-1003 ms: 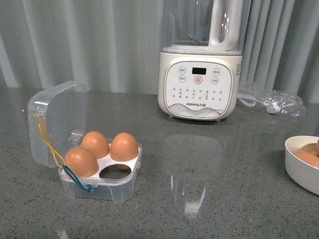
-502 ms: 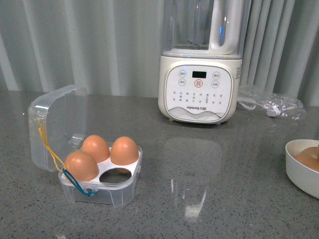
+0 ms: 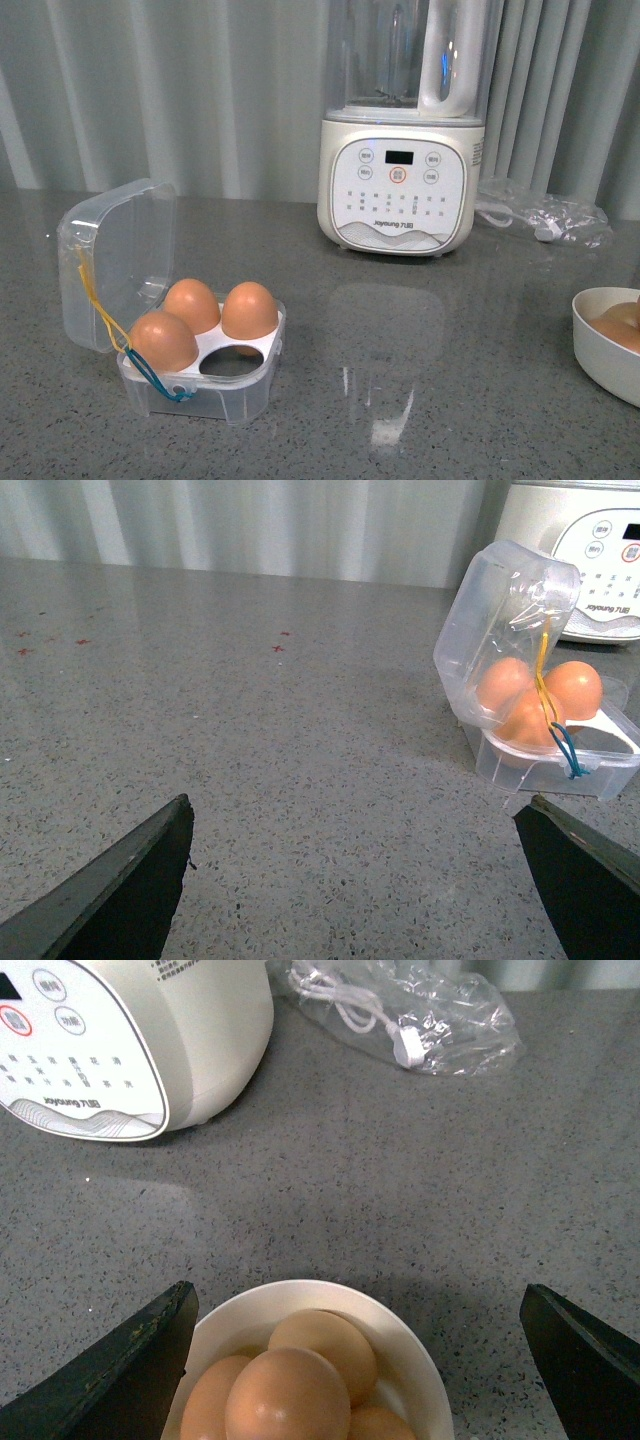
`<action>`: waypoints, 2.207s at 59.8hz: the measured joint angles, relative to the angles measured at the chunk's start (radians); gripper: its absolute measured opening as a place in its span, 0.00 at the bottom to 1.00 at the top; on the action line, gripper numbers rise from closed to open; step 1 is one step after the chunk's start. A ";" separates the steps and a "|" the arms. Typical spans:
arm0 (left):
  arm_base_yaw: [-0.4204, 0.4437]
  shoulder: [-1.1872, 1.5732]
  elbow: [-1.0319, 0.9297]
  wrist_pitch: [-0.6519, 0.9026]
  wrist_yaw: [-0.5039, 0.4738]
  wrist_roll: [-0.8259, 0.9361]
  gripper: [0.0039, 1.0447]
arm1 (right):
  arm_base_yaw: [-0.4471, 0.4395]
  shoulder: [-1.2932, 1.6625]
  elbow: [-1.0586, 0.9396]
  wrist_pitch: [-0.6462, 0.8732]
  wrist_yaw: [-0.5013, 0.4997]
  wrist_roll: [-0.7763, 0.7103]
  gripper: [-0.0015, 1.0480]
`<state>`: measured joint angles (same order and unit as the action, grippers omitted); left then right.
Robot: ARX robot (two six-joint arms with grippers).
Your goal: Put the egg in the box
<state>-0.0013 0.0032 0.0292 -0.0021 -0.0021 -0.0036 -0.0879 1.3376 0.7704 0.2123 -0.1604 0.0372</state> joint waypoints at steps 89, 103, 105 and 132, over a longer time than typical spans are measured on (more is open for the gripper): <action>0.000 0.000 0.000 0.000 0.000 0.000 0.94 | 0.056 -0.007 -0.080 0.055 -0.006 -0.010 0.10; 0.000 0.000 0.000 0.000 0.000 0.000 0.94 | 0.056 -0.013 -0.080 0.049 -0.007 -0.015 0.03; 0.000 0.000 0.000 0.000 0.000 0.000 0.94 | 0.056 -0.013 -0.080 0.049 -0.008 -0.015 0.03; 0.000 0.000 0.000 0.000 0.000 0.000 0.94 | 0.047 -0.024 -0.082 0.113 -0.045 -0.068 0.59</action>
<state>-0.0013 0.0032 0.0292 -0.0021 -0.0021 -0.0036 -0.0410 1.3136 0.6884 0.3252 -0.2058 -0.0311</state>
